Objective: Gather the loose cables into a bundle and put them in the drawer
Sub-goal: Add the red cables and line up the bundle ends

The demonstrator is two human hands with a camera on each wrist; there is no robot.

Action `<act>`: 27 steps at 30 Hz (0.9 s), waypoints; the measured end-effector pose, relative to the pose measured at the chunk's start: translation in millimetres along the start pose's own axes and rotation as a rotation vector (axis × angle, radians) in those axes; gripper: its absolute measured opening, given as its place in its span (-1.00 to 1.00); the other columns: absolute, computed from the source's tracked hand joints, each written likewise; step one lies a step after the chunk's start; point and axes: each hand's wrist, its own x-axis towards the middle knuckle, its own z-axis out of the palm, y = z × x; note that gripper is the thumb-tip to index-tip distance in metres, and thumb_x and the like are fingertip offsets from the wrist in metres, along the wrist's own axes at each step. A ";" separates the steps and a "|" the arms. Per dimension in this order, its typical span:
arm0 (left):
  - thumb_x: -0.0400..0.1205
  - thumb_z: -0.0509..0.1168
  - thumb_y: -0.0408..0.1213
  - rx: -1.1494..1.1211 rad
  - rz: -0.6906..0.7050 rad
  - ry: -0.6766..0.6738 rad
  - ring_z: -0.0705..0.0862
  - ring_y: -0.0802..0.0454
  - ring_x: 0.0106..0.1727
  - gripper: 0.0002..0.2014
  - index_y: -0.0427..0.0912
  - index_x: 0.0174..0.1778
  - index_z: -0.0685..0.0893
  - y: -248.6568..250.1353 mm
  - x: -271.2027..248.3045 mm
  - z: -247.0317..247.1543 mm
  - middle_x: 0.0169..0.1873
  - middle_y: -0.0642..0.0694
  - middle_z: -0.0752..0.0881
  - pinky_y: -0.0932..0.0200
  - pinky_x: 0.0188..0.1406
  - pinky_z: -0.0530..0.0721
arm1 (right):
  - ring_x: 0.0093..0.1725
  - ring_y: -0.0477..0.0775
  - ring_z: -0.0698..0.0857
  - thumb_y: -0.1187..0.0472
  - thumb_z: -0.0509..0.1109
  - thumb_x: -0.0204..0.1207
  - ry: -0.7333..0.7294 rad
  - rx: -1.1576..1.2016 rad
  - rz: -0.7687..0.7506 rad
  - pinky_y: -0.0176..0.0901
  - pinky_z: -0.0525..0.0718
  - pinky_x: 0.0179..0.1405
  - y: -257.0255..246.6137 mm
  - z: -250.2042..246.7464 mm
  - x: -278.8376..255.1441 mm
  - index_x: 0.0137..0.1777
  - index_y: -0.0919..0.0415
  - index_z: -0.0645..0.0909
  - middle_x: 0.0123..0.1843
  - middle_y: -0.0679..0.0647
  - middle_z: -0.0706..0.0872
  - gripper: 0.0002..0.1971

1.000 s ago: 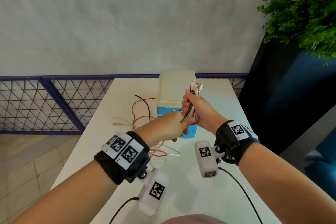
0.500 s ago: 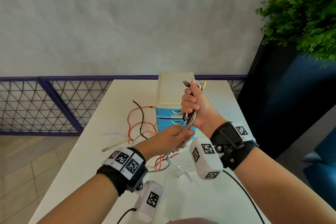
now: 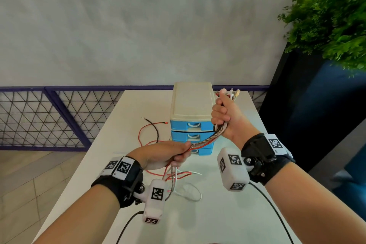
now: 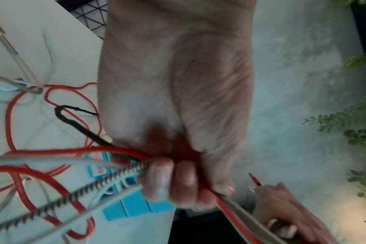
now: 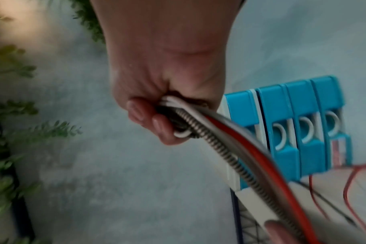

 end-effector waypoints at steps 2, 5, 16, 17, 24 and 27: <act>0.75 0.00 -0.08 0.164 0.008 0.050 0.25 0.18 -0.47 -0.67 -0.12 -0.24 0.51 1.6 1.7 -5.0 -0.49 0.08 0.38 0.39 -0.46 0.30 | -0.75 -0.17 0.28 -0.02 0.23 0.69 0.020 -0.140 -0.039 -0.34 0.34 -0.79 0.0 -0.2 -2.6 -0.33 0.13 0.39 -0.66 -0.07 0.34 -0.63; 0.75 0.00 -0.01 0.552 0.009 0.218 0.36 0.15 -0.45 -0.63 -0.14 -0.26 0.50 7.7 5.7 -13.5 -0.44 0.00 0.47 0.20 -0.39 0.39 | -0.69 -0.11 0.42 0.10 0.23 0.71 0.022 -0.355 -0.083 -0.28 0.48 -0.71 2.9 0.2 -5.4 -0.22 0.20 0.47 -0.58 0.00 0.46 -0.72; 0.75 -0.01 -0.11 1.213 0.132 0.469 0.55 -0.05 -0.01 -0.73 0.35 -0.22 0.39 30.2 10.0 -5.6 -0.25 0.21 0.65 0.02 0.13 0.27 | 0.09 0.23 0.70 0.03 0.30 0.65 -0.269 -0.596 0.293 -0.07 0.73 -0.06 24.5 -4.8 -21.4 0.26 0.26 0.63 0.10 0.30 0.72 -0.66; 0.74 -0.02 -0.12 1.198 0.149 0.446 0.51 -0.04 0.00 -0.77 0.32 -0.16 0.40 32.0 9.9 -5.1 -0.17 0.20 0.68 -0.01 0.20 0.27 | 0.13 0.22 0.69 -0.01 0.25 0.67 -0.301 -0.585 0.329 -0.08 0.72 -0.04 25.4 -4.5 -23.3 0.23 0.23 0.62 0.10 0.31 0.68 -0.66; 0.60 0.34 -0.23 0.862 0.320 0.348 0.65 0.09 -0.16 -0.70 -0.03 0.00 0.28 44.2 4.7 1.9 -0.23 0.07 0.70 0.20 -0.13 0.61 | -0.13 0.15 0.78 -0.14 0.17 0.64 -0.444 -0.588 0.476 -0.03 0.74 -0.12 32.1 -7.9 -28.9 -0.02 0.20 0.66 -0.07 0.27 0.77 -0.59; 0.58 0.37 -0.22 0.843 0.324 0.346 0.61 0.04 -0.30 -0.62 -0.05 -0.01 0.22 44.2 8.6 -2.8 -0.25 -0.11 0.74 0.13 -0.26 0.59 | -0.52 -0.06 0.42 -0.05 0.27 0.63 -0.381 -0.561 0.455 -0.22 0.50 -0.48 38.5 -6.7 -29.2 -0.31 0.13 0.40 -0.46 0.01 0.43 -0.64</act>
